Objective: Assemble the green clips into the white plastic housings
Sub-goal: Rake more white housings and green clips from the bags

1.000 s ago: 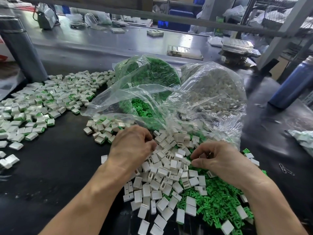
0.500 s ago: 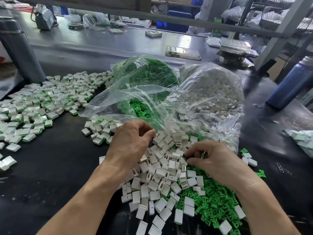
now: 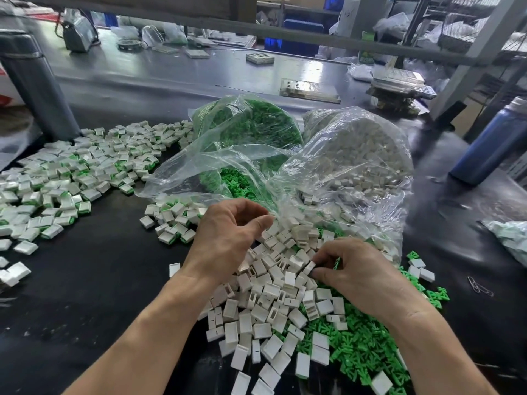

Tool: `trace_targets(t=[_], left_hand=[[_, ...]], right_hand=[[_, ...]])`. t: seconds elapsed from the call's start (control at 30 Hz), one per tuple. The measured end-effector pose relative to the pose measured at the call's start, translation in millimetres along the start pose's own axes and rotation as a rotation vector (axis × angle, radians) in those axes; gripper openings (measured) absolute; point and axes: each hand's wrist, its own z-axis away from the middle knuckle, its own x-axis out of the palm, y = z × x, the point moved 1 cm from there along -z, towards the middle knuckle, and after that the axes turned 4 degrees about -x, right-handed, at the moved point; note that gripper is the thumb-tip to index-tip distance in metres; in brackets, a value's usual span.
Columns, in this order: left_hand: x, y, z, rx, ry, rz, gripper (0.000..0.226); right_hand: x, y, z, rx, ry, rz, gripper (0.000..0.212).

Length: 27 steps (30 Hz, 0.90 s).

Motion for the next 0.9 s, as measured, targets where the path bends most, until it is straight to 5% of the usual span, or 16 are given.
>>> trace_targets(t=[0.7, 0.9], left_hand=[[3, 7, 0, 0.016, -0.186, 0.253, 0.029], [10, 7, 1, 0.075, -0.194, 0.248, 0.029]], right_hand=[[-6, 17, -2, -0.079, 0.047, -0.245, 0.016], [-2, 1, -4, -0.191, 0.21, -0.834, 0.016]])
